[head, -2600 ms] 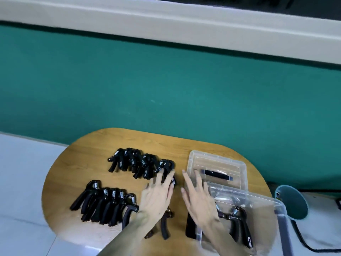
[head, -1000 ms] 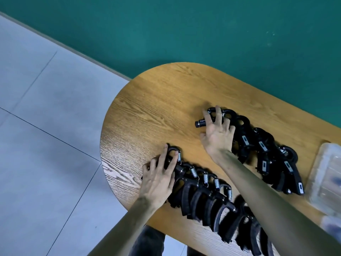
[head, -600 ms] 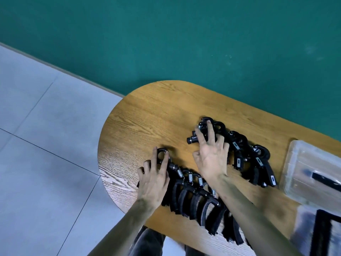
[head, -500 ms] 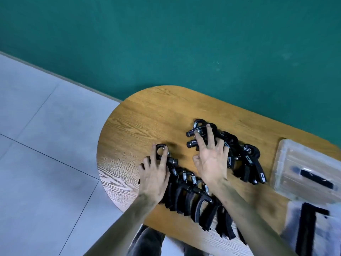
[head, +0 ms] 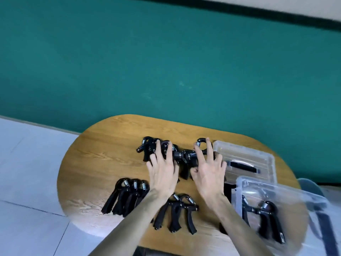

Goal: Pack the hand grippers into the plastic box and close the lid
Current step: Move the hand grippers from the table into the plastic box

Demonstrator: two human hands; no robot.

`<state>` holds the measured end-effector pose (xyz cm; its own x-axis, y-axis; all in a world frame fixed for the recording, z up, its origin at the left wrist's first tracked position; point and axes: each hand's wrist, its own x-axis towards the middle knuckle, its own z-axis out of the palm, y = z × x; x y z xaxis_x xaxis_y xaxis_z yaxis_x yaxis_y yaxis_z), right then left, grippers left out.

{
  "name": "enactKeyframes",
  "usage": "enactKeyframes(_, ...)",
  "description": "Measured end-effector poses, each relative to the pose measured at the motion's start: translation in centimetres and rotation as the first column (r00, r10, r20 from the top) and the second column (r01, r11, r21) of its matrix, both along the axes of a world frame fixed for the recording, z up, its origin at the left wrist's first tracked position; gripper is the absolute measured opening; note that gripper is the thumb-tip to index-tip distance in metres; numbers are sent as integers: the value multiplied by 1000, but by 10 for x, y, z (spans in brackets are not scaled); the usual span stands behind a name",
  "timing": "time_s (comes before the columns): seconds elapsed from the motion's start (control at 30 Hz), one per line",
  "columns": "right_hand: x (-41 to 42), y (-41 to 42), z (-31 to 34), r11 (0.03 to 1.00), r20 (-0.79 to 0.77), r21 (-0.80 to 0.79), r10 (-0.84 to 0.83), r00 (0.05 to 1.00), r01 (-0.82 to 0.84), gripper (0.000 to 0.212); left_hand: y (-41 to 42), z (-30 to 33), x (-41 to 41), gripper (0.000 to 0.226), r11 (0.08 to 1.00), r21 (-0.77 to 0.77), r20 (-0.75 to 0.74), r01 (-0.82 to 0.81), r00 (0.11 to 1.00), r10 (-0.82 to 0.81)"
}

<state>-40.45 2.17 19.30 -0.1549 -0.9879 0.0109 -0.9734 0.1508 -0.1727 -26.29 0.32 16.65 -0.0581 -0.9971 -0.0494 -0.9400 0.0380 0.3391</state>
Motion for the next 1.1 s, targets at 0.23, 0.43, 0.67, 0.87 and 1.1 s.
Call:
enactKeyframes(0.23, -107, 54, 7, 984, 57, -38, -174, 983, 176, 83, 38, 17, -120, 72, 998, 12, -62, 65, 996, -64)
enactKeyframes(0.43, -189, 109, -7, 947, 90, -9, -318, 944, 321, 85, 81, 11, -211, 76, 987, 57, -88, 148, 986, -142)
enactKeyframes(0.67, -245, 166, -33, 897, 116, 38, -441, 890, 440, 81, 128, -11, -276, 76, 952, 135, -76, 274, 961, -265)
enactKeyframes(0.87, -269, 187, -69, 906, 185, 100, -422, 887, 411, 78, 148, -46, -296, 74, 932, 244, -65, 268, 963, -260)
enactKeyframes(1.1, -291, 180, -126, 891, 234, 314, -406, 883, 327, 81, 151, -102, -306, 76, 926, 308, -2, 219, 973, -229)
